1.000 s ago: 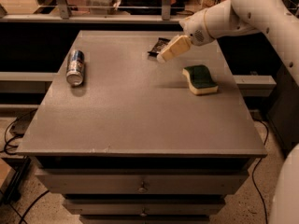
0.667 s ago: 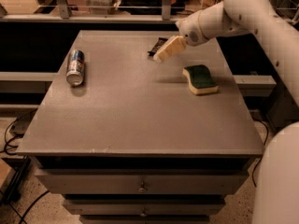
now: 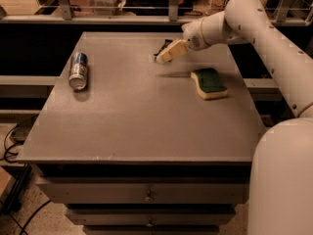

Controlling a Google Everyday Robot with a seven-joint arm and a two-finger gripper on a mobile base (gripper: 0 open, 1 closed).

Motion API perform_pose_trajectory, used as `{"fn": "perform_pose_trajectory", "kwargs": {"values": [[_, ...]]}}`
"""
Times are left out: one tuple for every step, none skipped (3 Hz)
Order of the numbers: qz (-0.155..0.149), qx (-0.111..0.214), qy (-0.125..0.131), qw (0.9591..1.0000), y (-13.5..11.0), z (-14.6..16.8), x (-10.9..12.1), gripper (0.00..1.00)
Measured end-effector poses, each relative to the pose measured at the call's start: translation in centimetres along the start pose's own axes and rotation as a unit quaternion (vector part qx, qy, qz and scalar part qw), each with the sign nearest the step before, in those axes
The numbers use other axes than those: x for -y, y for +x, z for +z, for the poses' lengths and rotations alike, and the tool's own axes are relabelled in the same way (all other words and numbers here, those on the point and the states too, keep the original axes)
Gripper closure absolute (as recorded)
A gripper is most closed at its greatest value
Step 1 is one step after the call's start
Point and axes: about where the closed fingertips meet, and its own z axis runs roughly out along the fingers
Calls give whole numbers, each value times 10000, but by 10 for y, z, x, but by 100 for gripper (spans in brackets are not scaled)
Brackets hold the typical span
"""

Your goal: Move rxbar chocolate near redbull can

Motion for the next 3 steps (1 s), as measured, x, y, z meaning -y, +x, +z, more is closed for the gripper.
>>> {"fn": "perform_pose_trajectory", "kwargs": {"values": [[341, 78, 44, 9994, 12, 26, 10, 0], [568, 95, 43, 9983, 21, 40, 15, 0], [750, 122, -41, 9971, 29, 54, 17, 0]]}}
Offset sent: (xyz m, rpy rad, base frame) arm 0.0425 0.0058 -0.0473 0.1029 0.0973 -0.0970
